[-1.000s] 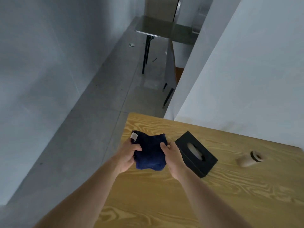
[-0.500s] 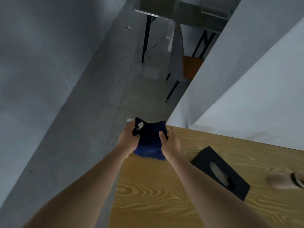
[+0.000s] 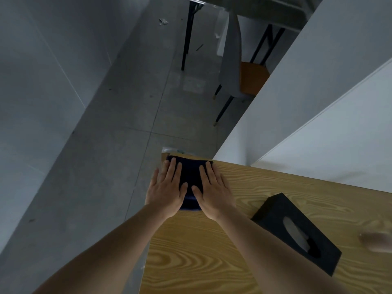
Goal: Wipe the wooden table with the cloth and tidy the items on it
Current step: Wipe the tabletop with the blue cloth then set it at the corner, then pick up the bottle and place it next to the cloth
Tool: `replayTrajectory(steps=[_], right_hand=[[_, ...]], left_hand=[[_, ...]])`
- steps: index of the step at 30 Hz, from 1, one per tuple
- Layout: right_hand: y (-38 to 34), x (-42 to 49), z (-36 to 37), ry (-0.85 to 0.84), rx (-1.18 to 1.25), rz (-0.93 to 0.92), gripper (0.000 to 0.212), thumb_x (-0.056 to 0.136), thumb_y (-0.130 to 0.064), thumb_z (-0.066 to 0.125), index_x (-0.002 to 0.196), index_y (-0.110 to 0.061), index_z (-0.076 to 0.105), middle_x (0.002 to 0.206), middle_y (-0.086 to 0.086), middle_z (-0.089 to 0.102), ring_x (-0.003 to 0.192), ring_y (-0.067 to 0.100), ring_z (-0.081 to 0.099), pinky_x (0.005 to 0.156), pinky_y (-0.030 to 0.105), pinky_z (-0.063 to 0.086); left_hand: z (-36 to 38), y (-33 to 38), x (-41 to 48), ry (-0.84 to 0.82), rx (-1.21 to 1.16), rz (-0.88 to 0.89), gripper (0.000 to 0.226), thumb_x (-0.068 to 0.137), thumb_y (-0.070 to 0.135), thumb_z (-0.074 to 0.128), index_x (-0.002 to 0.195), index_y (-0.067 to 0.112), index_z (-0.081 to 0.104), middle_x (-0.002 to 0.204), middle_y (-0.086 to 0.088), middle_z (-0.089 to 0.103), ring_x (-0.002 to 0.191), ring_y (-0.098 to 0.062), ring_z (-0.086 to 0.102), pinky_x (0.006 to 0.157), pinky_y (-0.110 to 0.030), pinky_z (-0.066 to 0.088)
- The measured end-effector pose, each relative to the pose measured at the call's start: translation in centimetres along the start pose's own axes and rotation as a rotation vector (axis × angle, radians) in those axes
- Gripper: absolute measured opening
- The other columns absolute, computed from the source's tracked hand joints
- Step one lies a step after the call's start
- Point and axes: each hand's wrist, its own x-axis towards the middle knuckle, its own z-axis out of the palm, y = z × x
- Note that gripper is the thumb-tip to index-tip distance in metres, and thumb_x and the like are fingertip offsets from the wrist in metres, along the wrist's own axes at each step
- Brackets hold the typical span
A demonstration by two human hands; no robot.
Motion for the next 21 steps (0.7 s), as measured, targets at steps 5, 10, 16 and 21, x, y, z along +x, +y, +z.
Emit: replayTrajectory(steps=[5,10,16,21], right_hand=[[0.4,0.6,1.4,-0.007,-0.022,0.028,0.077,0.104,-0.065,0.006,0.164,-0.022,-0.018,0.171,-0.001,-0.028,0.156,0.015,-0.028,0.129,0.041,-0.007],[0.5,0.3,1.0,-0.021,-0.031,0.036,0.079,0.103,-0.068,0.005,0.164,-0.024,-0.018,0.170,-0.001,-0.029,0.156,0.017,-0.029,0.129,0.044,-0.008],[1.9,-3.0,-1.4,0.027,-0.006,0.027,0.079,0.103,-0.069,0.010,0.165,-0.026,-0.013,0.175,-0.001,-0.012,0.160,0.017,-0.015,0.129,0.042,-0.006],[4.1,-7.3,-5.6,0.105,-0.018,0.036,0.081,0.104,-0.070,0.015,0.167,-0.023,-0.001,0.176,-0.002,0.001,0.161,0.015,-0.004,0.130,0.040,0.001]], left_hand=[[0.7,-0.8,0.5,-0.006,0.055,0.020,0.073,0.107,0.058,0.007,0.166,0.019,-0.012,0.174,-0.003,-0.021,0.160,-0.019,-0.021,0.131,-0.047,-0.007],[0.5,-0.7,0.5,0.000,0.063,0.025,0.081,0.098,0.062,-0.004,0.167,0.020,-0.009,0.175,-0.003,-0.017,0.160,-0.020,-0.018,0.131,-0.049,-0.005],[-1.5,0.7,-1.3,0.028,0.067,0.024,0.077,0.105,0.064,0.009,0.166,0.023,-0.012,0.174,0.000,-0.018,0.161,-0.020,-0.018,0.130,-0.050,-0.006],[-4.5,4.5,-3.1,0.048,0.050,0.090,0.079,0.102,0.066,0.012,0.168,0.024,-0.004,0.177,-0.001,-0.008,0.162,-0.021,-0.011,0.130,-0.046,-0.005]])
